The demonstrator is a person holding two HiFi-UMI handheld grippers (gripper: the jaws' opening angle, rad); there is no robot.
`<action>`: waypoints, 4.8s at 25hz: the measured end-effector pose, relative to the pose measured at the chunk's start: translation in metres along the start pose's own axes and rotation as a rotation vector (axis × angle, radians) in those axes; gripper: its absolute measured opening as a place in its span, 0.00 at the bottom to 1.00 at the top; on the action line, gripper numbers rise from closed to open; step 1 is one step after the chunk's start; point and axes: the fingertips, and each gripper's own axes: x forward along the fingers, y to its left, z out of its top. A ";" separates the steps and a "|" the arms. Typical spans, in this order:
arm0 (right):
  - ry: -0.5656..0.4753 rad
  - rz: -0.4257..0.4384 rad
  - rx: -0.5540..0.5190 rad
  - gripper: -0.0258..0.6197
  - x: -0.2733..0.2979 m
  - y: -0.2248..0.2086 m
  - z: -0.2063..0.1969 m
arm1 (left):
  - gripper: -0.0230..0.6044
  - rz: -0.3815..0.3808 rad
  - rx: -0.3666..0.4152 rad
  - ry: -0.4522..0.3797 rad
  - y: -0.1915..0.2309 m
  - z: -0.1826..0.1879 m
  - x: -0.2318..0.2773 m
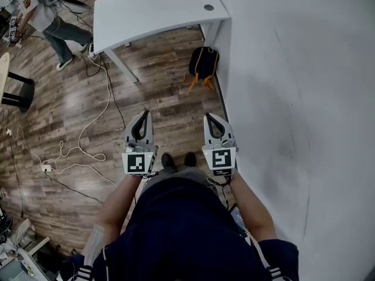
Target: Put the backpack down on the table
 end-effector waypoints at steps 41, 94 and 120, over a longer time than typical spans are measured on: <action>0.145 -0.175 -0.051 0.04 0.227 -0.152 -0.042 | 0.04 -0.244 -0.066 -0.023 0.030 -0.013 0.211; 0.603 -0.064 -0.347 0.77 0.595 -0.294 -0.403 | 0.04 -0.337 -0.013 0.251 0.035 -0.220 0.379; 0.765 -0.038 -0.700 0.39 0.678 -0.316 -0.547 | 0.04 -0.264 -0.032 0.245 0.063 -0.300 0.404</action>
